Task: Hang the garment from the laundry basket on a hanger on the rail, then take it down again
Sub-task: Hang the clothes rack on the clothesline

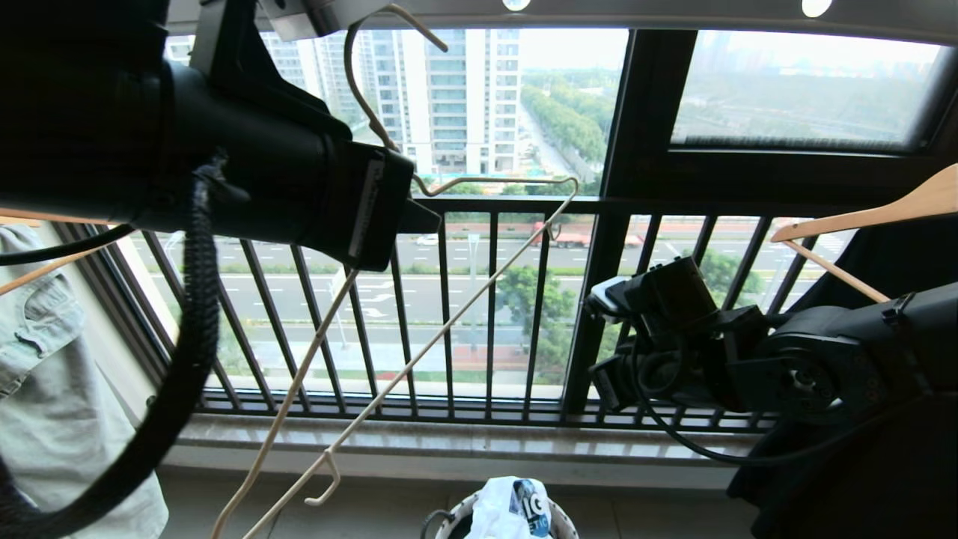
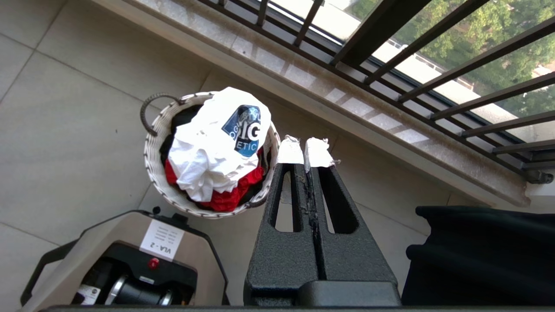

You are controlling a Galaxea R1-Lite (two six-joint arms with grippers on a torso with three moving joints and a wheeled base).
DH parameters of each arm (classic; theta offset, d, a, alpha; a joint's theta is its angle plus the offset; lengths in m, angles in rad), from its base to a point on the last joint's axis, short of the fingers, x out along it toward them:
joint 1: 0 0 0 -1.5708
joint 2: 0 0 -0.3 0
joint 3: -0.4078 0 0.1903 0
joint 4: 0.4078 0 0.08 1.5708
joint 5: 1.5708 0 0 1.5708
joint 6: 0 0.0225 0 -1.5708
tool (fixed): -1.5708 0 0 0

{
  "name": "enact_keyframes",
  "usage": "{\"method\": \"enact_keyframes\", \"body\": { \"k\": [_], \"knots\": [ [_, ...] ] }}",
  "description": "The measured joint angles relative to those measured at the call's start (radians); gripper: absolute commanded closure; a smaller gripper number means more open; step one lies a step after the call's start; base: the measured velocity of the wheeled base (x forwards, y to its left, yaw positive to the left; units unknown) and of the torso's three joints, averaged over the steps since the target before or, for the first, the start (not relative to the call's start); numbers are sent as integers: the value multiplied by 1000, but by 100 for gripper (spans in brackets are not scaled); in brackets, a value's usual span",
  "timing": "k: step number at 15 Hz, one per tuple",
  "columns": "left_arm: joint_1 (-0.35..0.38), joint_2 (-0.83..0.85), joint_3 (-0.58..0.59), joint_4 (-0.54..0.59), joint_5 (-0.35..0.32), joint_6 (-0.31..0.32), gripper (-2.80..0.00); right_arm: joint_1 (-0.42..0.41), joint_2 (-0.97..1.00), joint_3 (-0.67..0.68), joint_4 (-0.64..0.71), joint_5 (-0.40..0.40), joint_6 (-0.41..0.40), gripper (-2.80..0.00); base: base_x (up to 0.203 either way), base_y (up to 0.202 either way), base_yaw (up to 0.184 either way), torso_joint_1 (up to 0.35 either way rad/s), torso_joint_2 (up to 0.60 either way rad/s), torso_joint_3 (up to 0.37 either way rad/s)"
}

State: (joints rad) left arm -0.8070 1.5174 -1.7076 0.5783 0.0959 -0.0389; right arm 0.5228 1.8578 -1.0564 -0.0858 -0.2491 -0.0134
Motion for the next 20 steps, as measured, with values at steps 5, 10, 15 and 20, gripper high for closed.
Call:
{"method": "enact_keyframes", "body": {
  "k": [5,10,15,20],
  "knots": [
    [-66,108,-134,1,117,7,0,1,36,4,-36,-8,-1,0,0,0,0,0,0,0],
    [-72,155,-221,1,147,55,0,1,45,5,-40,-8,-1,0,0,0,0,0,0,0],
    [-72,183,-228,-67,197,127,0,1,45,7,-41,-7,-1,0,0,0,0,0,0,0],
    [-72,212,-230,-135,198,167,0,0,44,8,-41,-7,-1,0,0,0,0,0,0,0]
  ]
}}
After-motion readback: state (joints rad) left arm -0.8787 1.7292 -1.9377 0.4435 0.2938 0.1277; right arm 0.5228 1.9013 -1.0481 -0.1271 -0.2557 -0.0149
